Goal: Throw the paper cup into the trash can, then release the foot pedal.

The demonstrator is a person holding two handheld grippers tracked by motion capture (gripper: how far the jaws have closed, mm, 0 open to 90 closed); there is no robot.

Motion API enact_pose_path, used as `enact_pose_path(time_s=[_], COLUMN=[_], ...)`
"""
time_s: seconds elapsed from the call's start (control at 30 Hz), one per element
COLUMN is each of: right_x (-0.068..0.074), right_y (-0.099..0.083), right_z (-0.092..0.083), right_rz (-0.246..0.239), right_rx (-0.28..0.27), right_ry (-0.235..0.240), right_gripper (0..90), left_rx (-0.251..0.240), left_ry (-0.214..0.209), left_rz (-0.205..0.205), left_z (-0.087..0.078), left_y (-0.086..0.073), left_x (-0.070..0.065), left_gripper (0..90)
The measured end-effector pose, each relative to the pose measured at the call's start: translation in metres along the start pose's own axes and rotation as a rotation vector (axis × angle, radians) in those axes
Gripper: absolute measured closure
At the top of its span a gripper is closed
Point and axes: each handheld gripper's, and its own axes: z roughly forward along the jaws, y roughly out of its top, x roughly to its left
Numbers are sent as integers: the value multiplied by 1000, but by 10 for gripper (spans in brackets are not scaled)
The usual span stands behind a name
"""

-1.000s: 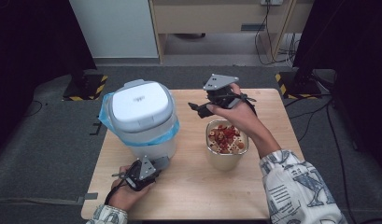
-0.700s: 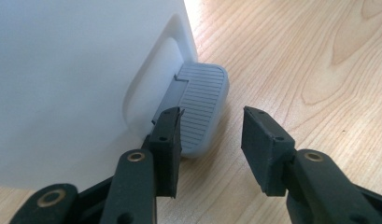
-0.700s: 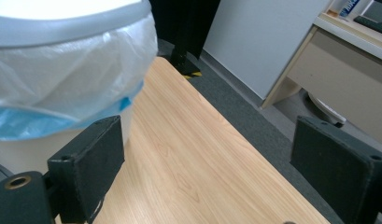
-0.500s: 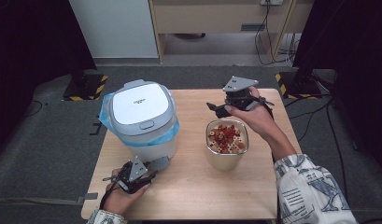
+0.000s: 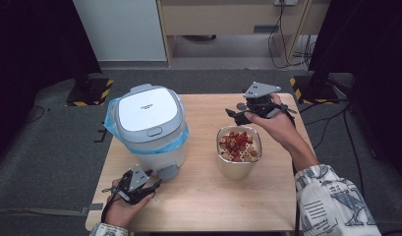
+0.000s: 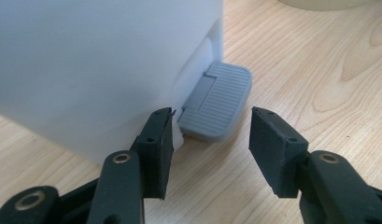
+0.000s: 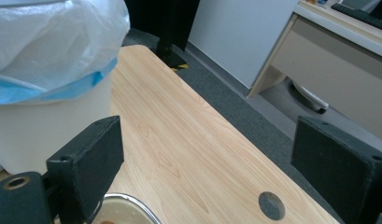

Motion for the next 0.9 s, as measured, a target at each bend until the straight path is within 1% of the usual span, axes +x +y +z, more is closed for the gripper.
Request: enact_pose_path(time_s=[0.1,0.17,0.27,0.3,0.47,0.6,0.67,0.73,0.83,0.9], right_x=[-4,-6,-10,-12,-18,-22,-25,-26,-28,-30], right_y=[-4,-6,-9,-11,-17,-24,-28,-31,-35,-37], right_z=[-3,-6,-11,-13,-21,-25,-27,-29,-31,-32], right_rz=[6,11,17,20,28,40,43,49,57,62], right_rx=[4,4,5,5,8,11,12,15,14,15], right_ry=[-10,-18,-29,-34,-55,-71,-76,-83,-94,-98], right_gripper=[92,93,92,92,90,88,87,86,85,83], left_rx=[-11,-6,-9,-5,9,15,20,27,36,47], left_ry=[8,10,19,24,51,71,83,88,85,85], left_rz=[-28,-36,-68,-71,-134,-185,-211,-235,-253,-252], left_z=[-4,-6,-8,-9,-11,-13,-14,-14,-13,-12], left_y=[-2,-3,-6,-7,-11,-15,-17,-19,-20,-20], left_x=[2,5,8,9,16,22,26,29,31,31], left_gripper=[476,465,456,449,412,369,332,311,296,288])
